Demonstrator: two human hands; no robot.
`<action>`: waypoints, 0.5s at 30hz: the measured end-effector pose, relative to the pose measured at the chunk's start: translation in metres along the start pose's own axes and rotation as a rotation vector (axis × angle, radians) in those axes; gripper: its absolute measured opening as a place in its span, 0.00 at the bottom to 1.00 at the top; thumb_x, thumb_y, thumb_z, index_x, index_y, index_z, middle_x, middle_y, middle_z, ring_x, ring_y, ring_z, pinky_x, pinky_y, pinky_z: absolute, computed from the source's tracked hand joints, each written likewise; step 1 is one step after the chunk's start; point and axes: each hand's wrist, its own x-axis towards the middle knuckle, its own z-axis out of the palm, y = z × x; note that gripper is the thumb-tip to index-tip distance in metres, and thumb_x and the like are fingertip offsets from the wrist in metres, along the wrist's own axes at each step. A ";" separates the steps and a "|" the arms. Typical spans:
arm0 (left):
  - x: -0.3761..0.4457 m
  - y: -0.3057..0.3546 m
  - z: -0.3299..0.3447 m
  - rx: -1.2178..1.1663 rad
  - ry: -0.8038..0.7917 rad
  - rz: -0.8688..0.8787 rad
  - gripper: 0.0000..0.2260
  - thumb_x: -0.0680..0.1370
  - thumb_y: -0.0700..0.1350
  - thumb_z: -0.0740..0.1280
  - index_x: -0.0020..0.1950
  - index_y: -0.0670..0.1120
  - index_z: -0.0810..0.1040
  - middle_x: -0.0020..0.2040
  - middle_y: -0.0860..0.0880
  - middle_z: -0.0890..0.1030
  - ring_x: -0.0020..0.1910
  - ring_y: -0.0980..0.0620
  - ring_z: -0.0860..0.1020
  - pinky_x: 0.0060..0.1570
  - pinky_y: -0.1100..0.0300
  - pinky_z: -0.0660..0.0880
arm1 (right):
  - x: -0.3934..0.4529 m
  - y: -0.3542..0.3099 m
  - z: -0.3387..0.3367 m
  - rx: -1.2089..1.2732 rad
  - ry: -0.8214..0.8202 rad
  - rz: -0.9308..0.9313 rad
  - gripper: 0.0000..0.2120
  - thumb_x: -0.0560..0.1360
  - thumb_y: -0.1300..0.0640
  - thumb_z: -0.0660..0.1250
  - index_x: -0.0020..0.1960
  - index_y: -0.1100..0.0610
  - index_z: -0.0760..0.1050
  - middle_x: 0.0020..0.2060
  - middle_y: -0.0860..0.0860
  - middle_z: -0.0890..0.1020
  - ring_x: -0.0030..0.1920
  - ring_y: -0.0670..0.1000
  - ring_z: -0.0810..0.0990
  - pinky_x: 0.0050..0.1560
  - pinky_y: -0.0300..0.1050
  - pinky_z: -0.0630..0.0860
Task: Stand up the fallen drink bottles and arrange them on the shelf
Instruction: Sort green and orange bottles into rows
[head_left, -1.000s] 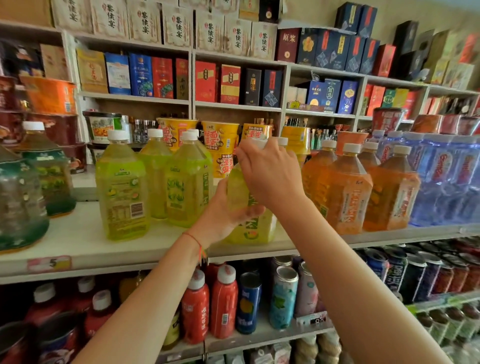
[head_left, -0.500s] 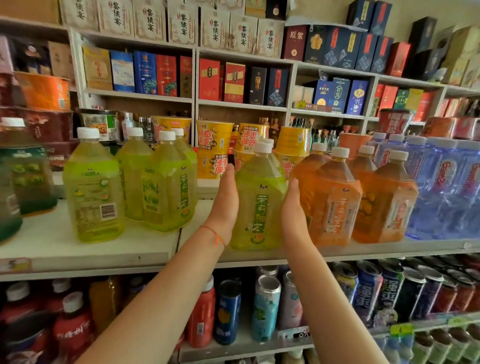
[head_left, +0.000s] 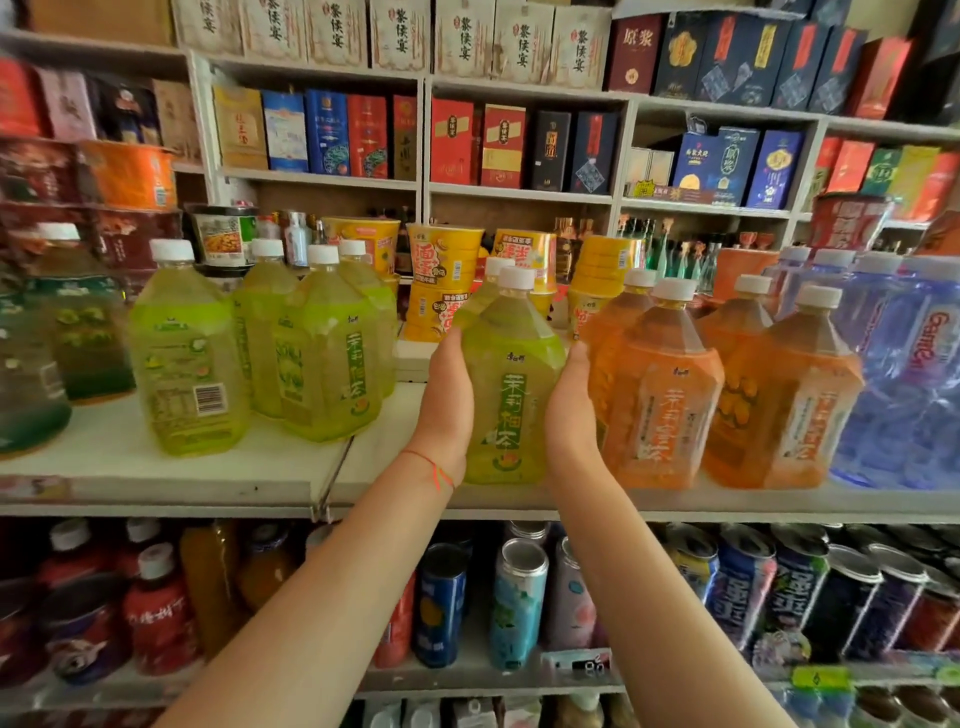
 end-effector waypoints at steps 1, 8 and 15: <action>0.000 -0.001 0.002 0.011 0.015 0.004 0.27 0.80 0.67 0.51 0.63 0.55 0.82 0.57 0.49 0.86 0.60 0.47 0.82 0.66 0.42 0.74 | 0.001 0.001 0.000 0.006 0.014 -0.007 0.38 0.78 0.28 0.48 0.79 0.51 0.63 0.76 0.51 0.68 0.76 0.55 0.65 0.78 0.57 0.58; -0.001 -0.002 0.010 0.078 0.132 0.008 0.30 0.72 0.73 0.52 0.61 0.60 0.82 0.57 0.52 0.85 0.61 0.48 0.81 0.67 0.43 0.73 | 0.004 -0.009 -0.005 0.027 0.005 -0.040 0.33 0.82 0.34 0.48 0.79 0.54 0.60 0.76 0.51 0.66 0.76 0.55 0.63 0.78 0.52 0.55; -0.012 0.011 -0.006 0.287 0.250 0.215 0.19 0.83 0.61 0.54 0.57 0.54 0.81 0.56 0.56 0.83 0.59 0.60 0.78 0.67 0.55 0.69 | -0.035 0.004 -0.003 -0.100 -0.029 -0.524 0.26 0.84 0.45 0.53 0.79 0.53 0.59 0.76 0.47 0.65 0.76 0.46 0.62 0.77 0.48 0.58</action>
